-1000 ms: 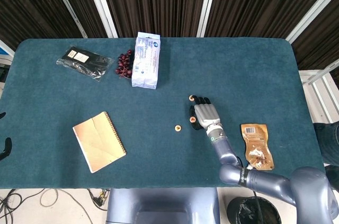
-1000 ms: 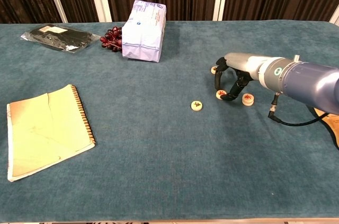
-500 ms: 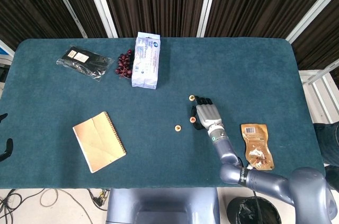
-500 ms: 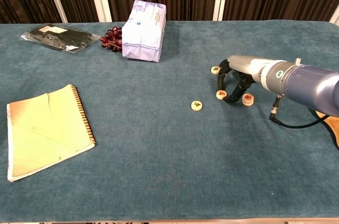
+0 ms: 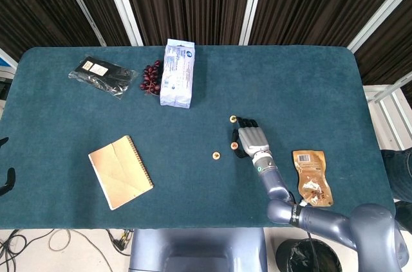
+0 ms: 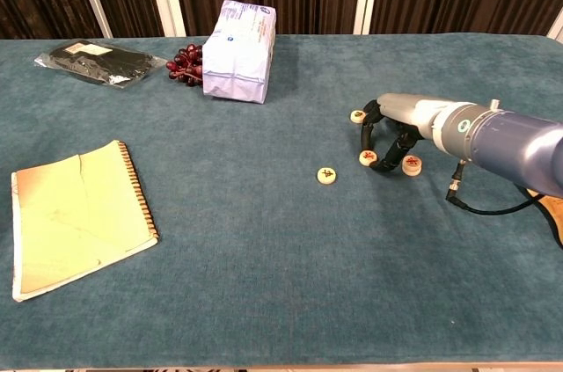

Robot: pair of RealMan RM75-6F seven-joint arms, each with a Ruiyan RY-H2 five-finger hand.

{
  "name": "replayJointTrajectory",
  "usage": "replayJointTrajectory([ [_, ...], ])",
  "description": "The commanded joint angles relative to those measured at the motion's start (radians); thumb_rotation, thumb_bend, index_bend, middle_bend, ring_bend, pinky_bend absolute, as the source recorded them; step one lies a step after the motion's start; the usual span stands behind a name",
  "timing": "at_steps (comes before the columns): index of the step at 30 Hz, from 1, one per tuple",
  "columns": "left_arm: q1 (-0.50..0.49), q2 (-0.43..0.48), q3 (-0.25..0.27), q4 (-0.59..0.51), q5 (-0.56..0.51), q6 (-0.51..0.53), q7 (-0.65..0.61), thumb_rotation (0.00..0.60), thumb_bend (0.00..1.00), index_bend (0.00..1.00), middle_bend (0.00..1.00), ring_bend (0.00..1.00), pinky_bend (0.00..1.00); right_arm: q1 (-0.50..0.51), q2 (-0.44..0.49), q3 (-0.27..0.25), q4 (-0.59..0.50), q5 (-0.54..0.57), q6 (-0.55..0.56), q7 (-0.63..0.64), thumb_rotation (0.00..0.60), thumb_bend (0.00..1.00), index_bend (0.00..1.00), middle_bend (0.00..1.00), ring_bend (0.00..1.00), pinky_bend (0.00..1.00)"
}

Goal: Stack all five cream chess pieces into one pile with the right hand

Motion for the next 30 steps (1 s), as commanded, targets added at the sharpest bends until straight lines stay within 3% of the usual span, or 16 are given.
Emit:
replayJointTrajectory([
  [1,0.0,0.0,0.0,0.0,0.0,0.0,-0.001,0.6,0.48,0.15,0.0,0.0,0.0,0.0,0.0,0.0,0.0,0.0,0.0,0.0,0.6,0.41,0.48,0.0,0.0,0.0],
  [17,0.0,0.001,-0.001,0.001,0.001,0.001,-0.002,0.6,0.48,0.15,0.0,0.0,0.0,0.001,0.01,0.012,-0.02,-0.001,-0.002,0.009,0.6,0.41,0.55,0.0,0.0,0.0],
  [30,0.001,-0.001,0.002,-0.002,0.007,0.005,0.005,0.6,0.48,0.15,0.0,0.0,0.0,-0.043,0.178,0.023,-0.243,-0.032,0.077,0.008,0.6,0.41,0.55,0.0,0.0,0.0],
])
